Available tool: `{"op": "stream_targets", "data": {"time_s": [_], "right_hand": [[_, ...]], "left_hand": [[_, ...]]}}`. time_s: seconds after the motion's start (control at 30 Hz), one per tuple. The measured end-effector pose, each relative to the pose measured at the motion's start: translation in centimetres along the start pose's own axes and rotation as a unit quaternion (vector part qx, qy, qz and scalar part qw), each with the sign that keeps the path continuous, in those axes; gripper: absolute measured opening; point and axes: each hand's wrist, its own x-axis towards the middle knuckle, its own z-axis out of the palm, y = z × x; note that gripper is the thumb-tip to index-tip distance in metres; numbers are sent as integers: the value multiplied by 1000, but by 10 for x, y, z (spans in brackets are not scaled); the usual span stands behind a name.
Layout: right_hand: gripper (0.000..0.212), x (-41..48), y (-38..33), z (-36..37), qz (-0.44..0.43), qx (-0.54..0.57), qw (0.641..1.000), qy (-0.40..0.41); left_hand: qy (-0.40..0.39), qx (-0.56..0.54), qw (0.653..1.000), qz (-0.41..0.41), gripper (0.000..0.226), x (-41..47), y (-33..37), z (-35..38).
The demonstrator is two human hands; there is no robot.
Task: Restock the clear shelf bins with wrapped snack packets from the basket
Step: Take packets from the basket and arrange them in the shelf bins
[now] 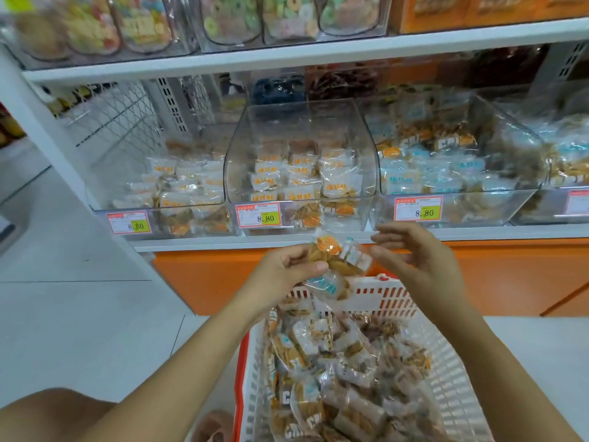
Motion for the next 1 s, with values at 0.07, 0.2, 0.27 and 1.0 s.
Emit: {"op": "stream_targets", "data": {"time_s": [0.07, 0.2, 0.27, 1.0], "right_hand": [[58, 4, -2, 1, 42, 6, 997, -65], [62, 11, -11, 3, 103, 33, 982, -154], [48, 19, -13, -2, 112, 65, 980, -152], [35, 215, -21, -104, 170, -33, 982, 76]], "left_hand": [[-5, 65, 998, 22, 21, 1, 9, 1], [18, 108, 992, 63, 31, 10, 34, 12], [40, 93, 992, 79, 41, 23, 50, 17], [217, 334, 902, 166, 47, 181, 108, 66]]}}
